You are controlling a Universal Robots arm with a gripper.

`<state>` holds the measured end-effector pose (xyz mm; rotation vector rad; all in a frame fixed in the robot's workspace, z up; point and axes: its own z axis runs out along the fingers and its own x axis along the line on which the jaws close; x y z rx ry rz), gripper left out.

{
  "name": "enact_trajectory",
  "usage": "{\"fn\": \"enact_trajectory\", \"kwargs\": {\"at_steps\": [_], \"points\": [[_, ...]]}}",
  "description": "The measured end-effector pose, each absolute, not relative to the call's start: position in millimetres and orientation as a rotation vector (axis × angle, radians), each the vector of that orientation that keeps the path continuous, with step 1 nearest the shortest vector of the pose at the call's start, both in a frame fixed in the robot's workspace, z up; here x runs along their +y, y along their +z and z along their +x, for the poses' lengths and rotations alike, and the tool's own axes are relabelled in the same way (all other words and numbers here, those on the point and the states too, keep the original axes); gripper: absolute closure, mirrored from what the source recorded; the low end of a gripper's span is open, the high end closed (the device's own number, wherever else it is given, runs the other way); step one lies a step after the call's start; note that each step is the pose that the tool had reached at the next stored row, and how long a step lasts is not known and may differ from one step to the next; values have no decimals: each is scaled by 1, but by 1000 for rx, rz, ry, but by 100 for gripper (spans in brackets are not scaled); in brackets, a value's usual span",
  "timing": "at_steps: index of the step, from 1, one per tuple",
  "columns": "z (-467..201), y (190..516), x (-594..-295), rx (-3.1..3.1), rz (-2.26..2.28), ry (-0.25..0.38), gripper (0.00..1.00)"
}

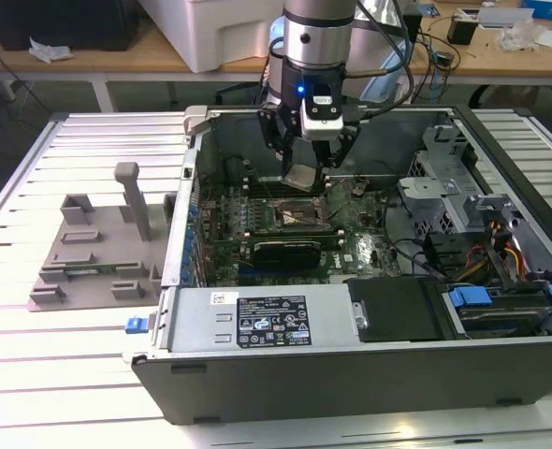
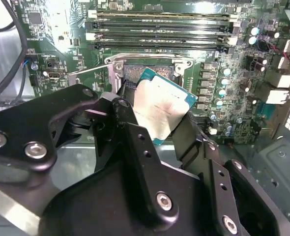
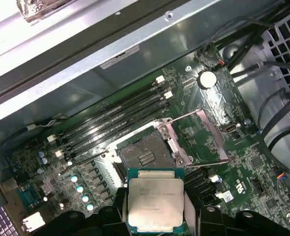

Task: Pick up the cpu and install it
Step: 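Place the cpu into insertion slot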

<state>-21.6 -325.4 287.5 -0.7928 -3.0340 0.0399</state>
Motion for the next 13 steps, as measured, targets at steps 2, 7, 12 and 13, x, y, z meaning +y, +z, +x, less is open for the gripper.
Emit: {"fn": "enact_trajectory", "kwargs": {"at_steps": [2, 7, 12, 13], "points": [[-22, 288, -325, -3028, -815, 42, 45], [-22, 288, -325, -2991, -942, 47, 45], [-22, 287, -325, -2937, -1096, 50, 45], [-21, 287, -325, -2931, -1111, 50, 45]]}}
